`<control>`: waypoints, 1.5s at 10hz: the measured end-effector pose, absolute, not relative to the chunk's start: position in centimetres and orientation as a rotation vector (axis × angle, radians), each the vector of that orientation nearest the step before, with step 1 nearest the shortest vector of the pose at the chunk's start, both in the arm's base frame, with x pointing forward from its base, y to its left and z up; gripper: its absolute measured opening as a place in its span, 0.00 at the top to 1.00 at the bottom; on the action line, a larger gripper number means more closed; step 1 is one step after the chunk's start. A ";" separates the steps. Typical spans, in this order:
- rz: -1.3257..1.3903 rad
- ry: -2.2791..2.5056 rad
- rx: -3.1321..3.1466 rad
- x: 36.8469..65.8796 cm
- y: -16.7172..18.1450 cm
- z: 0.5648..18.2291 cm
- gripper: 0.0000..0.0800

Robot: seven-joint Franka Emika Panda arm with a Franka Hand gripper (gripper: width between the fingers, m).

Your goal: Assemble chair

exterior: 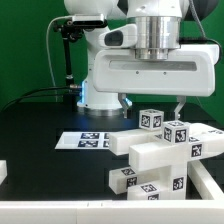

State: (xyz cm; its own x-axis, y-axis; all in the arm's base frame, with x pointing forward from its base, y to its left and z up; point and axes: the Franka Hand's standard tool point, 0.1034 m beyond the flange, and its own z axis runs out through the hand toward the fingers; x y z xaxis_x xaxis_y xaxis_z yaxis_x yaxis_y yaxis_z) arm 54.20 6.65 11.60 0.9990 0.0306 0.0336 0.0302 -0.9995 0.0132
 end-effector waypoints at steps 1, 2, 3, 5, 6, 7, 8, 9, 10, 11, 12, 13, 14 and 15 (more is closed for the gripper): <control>0.050 0.187 3.121 54.0 6.9 11.5 0.19; 0.062 0.307 3.108 53.8 6.7 11.4 0.19; 0.060 0.436 3.090 53.8 6.6 11.3 0.19; 0.060 0.440 3.090 53.8 6.6 11.3 0.25; 0.060 0.425 3.092 53.8 6.6 11.3 0.25; 0.060 0.372 3.100 53.8 6.6 11.3 0.48; 0.061 0.221 3.117 53.8 6.6 11.3 0.48; 0.062 0.120 3.124 53.8 6.7 11.3 0.65; 0.062 0.066 3.127 53.8 6.7 11.3 0.65; 0.065 -0.097 3.131 53.8 6.7 11.3 0.65; 0.070 -0.269 3.128 53.8 6.5 11.2 0.65; 0.070 -0.342 3.121 53.8 6.3 11.2 0.65; 0.068 -0.541 3.104 53.8 6.2 11.2 0.65; 0.066 -0.688 3.081 53.8 6.2 11.2 0.65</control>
Offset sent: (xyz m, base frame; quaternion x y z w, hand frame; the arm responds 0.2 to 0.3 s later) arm 0.0000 0.0000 0.0000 0.0000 0.0000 -0.1296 0.9916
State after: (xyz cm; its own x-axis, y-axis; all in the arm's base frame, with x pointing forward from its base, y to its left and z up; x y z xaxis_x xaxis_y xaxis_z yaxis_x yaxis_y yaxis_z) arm 53.83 6.18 11.21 0.9040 -0.4258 0.0374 -0.4251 -0.9048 -0.0247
